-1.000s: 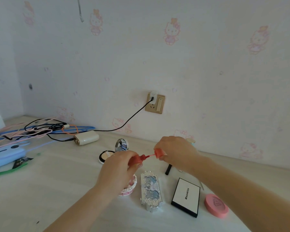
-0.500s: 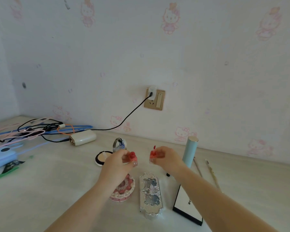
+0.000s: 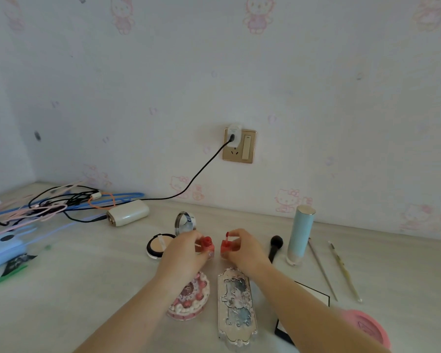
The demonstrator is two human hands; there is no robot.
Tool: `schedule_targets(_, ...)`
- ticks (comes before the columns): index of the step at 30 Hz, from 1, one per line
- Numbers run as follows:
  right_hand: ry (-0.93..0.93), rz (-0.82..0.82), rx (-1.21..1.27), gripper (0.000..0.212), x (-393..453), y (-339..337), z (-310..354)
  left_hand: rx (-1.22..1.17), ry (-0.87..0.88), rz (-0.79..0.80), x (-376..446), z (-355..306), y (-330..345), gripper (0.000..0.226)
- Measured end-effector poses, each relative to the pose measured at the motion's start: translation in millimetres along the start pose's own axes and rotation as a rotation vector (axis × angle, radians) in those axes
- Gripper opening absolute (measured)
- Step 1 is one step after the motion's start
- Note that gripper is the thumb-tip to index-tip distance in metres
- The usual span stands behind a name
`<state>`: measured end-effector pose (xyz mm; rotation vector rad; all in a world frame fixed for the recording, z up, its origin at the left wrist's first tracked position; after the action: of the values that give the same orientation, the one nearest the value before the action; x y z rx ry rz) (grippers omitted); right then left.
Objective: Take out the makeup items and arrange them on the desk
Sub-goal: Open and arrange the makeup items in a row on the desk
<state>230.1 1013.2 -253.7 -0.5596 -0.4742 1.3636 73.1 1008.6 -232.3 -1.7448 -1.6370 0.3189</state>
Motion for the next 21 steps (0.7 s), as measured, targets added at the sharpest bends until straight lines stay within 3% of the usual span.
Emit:
schedule_targets(3, 0.002, -0.01, 0.024, 0.059, 1.5, 2.2, -0.8, 0.033, 0.001, 0.016, 2.8, 2.3, 2.9, 0.019)
schedule_targets(12, -0.014, -0.013, 0.012, 0.058, 4.0, 7.7, 2.6, 0.135, 0.011, 0.0, 10.5, 5.3, 6.1, 0.024)
schedule_targets(21, -0.049, -0.026, -0.035, 0.073, -1.6, 1.4, 6.4, 0.106, -0.043, 0.04, 11.5, 6.9, 6.1, 0.036)
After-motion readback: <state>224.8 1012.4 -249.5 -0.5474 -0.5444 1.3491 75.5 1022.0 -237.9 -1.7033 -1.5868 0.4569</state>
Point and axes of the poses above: each hand's wrist, its own x-axis towards the middle knuckle, its own y-axis out of the palm, z = x × y, the point moved 3 cm from there along x, towards the middle knuckle, and after that the axes turned 6 degrees about -x, right-handed, at the moved point
